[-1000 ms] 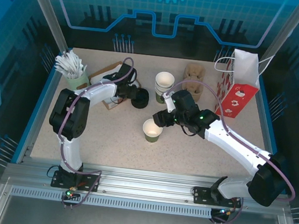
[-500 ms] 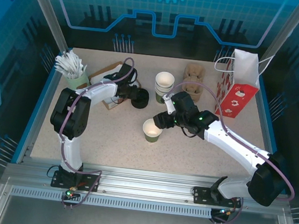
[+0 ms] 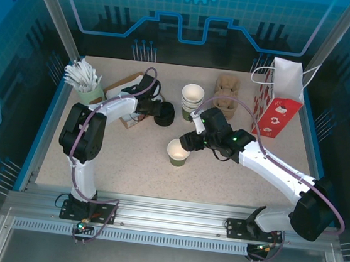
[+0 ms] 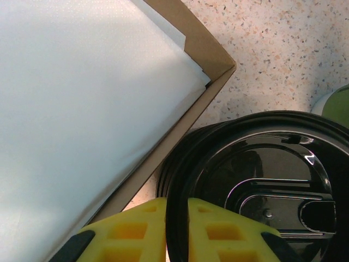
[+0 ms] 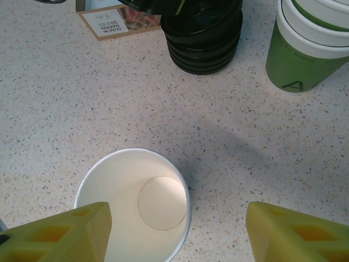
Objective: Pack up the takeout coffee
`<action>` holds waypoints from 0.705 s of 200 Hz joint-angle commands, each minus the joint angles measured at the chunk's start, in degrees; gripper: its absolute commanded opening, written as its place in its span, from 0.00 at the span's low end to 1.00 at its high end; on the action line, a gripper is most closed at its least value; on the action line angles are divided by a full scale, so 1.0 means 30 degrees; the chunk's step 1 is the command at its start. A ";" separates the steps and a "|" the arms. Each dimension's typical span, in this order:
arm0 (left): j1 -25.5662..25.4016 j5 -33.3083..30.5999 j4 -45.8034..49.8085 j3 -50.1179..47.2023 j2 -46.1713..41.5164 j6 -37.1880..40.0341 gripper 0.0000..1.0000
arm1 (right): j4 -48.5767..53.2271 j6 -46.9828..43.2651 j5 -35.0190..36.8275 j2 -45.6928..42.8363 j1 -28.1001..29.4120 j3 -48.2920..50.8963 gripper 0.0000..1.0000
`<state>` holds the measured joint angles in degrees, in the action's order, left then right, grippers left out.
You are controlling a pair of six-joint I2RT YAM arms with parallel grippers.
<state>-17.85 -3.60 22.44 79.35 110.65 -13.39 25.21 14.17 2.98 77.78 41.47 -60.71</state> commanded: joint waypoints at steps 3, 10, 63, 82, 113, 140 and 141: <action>-0.0141 0.0315 0.0035 -0.0065 -0.0905 -0.0124 0.15 | 0.0716 0.0143 0.0318 -0.0569 -0.0150 -0.0436 0.68; -0.0145 0.0358 -0.0006 -0.0164 -0.1105 -0.0188 0.15 | 0.0860 0.0110 0.0407 -0.0660 -0.0185 -0.0553 0.68; -0.0145 0.0395 -0.0410 -0.1022 -0.2770 -0.0460 0.15 | 0.2100 -0.0524 0.0674 -0.0870 -0.0380 -0.1749 0.69; -0.0137 0.0246 -0.0637 -0.1370 -0.3192 -0.0436 0.15 | 0.2333 -0.0797 0.0669 -0.0728 -0.0500 -0.2029 0.69; -0.0144 0.0010 -0.0946 -0.1846 -0.3200 -0.0459 0.16 | 0.2494 -0.0799 0.0599 -0.0562 -0.0601 -0.1908 0.69; -0.0138 -0.0145 -0.1092 -0.1959 -0.2886 -0.0415 0.17 | 0.2465 -0.0656 0.0639 -0.0849 -0.0619 -0.1441 0.69; -0.0141 -0.0147 -0.1106 -0.1958 -0.2878 -0.0394 0.17 | 0.2465 -0.0654 0.0642 -0.0863 -0.0615 -0.1413 0.69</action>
<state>-17.85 -3.27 20.25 74.41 102.15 -13.58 31.03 12.58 4.47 76.47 40.34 -65.36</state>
